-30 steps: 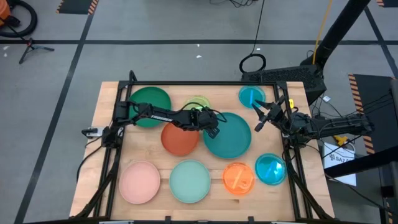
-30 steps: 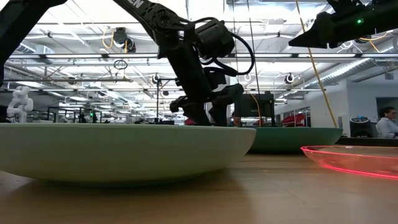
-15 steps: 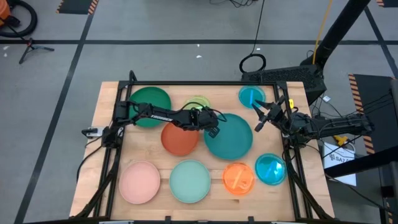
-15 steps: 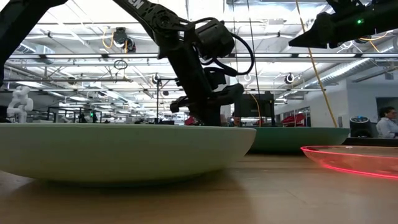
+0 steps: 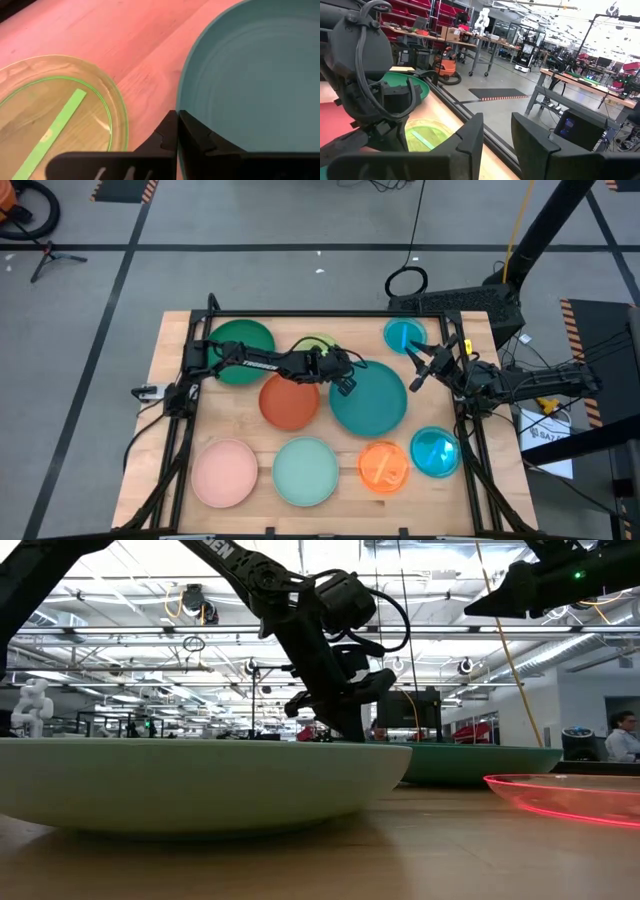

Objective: Stack plastic plates
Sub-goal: Stack the dark blue plate on top of the dark green plate

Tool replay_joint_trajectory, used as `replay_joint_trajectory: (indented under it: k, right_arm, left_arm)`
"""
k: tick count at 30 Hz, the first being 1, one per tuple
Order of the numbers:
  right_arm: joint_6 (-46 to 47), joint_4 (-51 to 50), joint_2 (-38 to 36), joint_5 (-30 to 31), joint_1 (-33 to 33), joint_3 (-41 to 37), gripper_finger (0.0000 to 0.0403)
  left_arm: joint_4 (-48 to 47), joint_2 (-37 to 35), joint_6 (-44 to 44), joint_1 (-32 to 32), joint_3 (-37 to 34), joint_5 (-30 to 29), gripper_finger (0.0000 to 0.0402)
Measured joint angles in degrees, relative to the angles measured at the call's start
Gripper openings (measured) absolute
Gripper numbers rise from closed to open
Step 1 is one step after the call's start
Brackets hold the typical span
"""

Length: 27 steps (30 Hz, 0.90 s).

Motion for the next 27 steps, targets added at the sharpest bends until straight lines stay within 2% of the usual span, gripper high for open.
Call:
replay_joint_trajectory:
  k: [7,15,21,27]
  right_arm:
    - [-0.02,-0.03,-0.02,0.0,0.0,0.02,0.0093]
    - [-0.04,-0.92,-0.02,1.49,0.0,0.01,0.0093]
    - [0.17,-1.13,-0.02,1.42,-0.02,-0.01,0.0093]
    - [0.17,-1.29,-0.02,1.38,-0.02,-0.01,0.0093]
  left_arm:
    - [0.12,-0.61,1.3,0.34,0.75,0.16,0.0006]
    - [-9.39,-1.65,8.37,0.41,11.9,0.12,0.0005]
    - [-18.02,-1.73,13.06,0.41,20.75,-2.77,0.0004]
    - [-22.57,-1.71,13.47,0.41,22.84,-2.91,0.0004]
